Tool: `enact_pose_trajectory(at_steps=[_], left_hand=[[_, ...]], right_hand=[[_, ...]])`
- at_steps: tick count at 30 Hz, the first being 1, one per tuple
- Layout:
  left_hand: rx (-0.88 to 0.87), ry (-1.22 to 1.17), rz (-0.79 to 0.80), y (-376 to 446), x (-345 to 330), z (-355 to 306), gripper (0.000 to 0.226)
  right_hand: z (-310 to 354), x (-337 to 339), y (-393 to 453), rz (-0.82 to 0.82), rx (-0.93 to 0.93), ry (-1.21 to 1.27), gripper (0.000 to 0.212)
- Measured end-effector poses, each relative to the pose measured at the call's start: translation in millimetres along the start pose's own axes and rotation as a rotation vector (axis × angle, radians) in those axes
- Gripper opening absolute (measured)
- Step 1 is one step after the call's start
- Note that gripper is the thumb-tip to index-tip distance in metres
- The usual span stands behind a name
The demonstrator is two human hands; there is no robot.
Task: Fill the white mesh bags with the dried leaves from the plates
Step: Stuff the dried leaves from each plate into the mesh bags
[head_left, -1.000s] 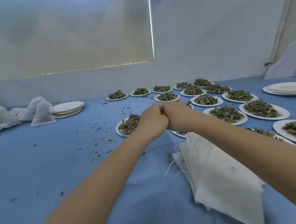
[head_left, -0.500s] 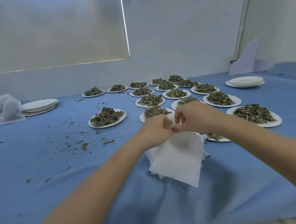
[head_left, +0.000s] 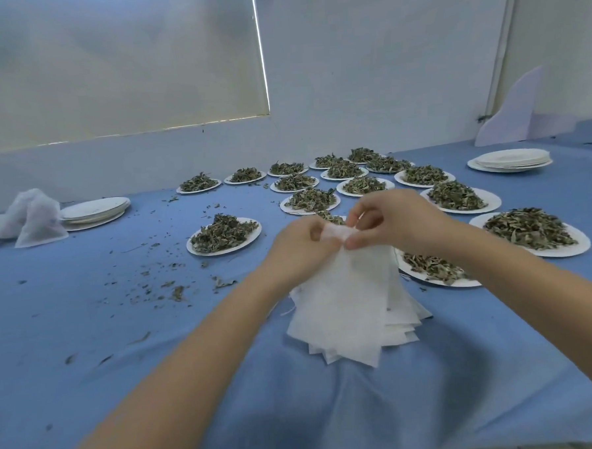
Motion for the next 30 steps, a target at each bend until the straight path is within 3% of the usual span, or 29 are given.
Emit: enact_pose_trajectory(at_steps=[3,8,12,18,22,25,29,30], left_hand=[[0.005,-0.152,-0.084,6,32,-1,0.008],[-0.026,-0.051,-0.31,17,79,6,0.008],[-0.053,0.014,-0.39,27,104,15,0.008],[-0.112,0.027,-0.448,36,126,27,0.013],[-0.092,-0.039,-0.508,42,144,45,0.02],[-0.107,-0.053,-0.452,48,147,51,0.024],[-0.151,0.067,-0.447,48,161,59,0.012],[-0.172,0.165,-0.471,46,166,60,0.023]], right_hand=[[13,5,12,-0.065,0.048,0.179,0.017],[36,-3,41,-0.099,0.107,0.184,0.006],[54,-18,64,-0.035,0.145,0.153,0.024],[77,-38,99,-0.032,0.177,0.22,0.022],[82,-68,120,0.1,0.129,0.344,0.03],[82,-92,134,0.213,0.066,0.316,0.042],[86,-114,146,0.308,-0.02,0.507,0.033],[86,-120,150,0.323,-0.063,0.62,0.031]])
Point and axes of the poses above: each hand's wrist, its own y-axis towards the middle knuckle, its own x-axis out of the back of the hand, z = x × y, the point moved 9 cm from there along y, towards the middle knuckle, and after that the axes turned 8 degrees about y, right-handed, at the moved point
